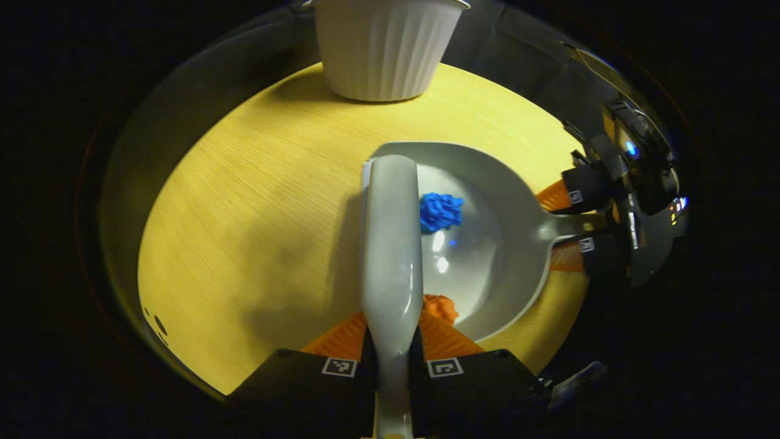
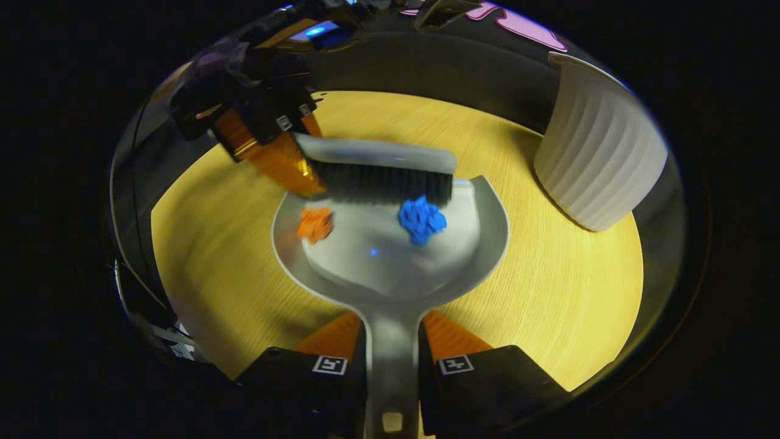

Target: Pick up the small broom and dustpan from the desktop, sweep the trash into the dustpan with the broom, and then empty the trash into the garbage bin.

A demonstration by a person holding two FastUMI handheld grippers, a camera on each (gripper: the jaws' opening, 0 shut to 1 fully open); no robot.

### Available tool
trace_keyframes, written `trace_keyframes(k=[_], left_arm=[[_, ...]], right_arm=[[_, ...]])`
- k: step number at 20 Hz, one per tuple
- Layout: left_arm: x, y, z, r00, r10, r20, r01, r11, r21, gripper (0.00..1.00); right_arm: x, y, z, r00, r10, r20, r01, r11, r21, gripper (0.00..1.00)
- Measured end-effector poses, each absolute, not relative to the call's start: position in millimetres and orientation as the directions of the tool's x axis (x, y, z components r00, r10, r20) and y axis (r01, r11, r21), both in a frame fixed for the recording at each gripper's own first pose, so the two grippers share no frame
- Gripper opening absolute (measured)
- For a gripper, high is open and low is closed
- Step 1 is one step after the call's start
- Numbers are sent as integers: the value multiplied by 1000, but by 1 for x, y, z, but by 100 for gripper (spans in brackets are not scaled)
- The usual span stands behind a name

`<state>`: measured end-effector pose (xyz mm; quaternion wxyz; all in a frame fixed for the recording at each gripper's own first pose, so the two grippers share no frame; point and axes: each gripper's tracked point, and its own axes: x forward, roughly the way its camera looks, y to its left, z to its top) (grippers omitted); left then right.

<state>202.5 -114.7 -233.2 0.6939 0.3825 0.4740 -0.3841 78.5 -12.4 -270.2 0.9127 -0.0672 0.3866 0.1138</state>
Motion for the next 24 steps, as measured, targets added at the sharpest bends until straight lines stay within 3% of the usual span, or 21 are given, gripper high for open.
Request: trace_keyframes(k=[6, 10, 13, 20, 24], left_arm=[[205, -103, -206, 409, -236, -882, 753, 633, 179, 28], [201, -57, -185, 519, -238, -821, 605, 780, 157, 28], [184, -7, -206, 573, -207, -793, 506, 851, 143, 28], [162, 119, -275, 595, -213, -775, 381, 924, 38, 29], [153, 96, -268, 598, -227, -769, 345, 939, -10, 25]], right_arm=[[76, -19, -272, 678, 151, -719, -245, 969, -28, 39], [79, -20, -269, 695, 129, -707, -215, 976, -34, 39], [81, -20, -265, 709, 115, -695, -190, 981, -32, 39], [86, -45, -246, 749, 45, -660, -167, 978, -122, 39], [88, -46, -232, 779, 53, -625, -141, 986, -93, 39]])
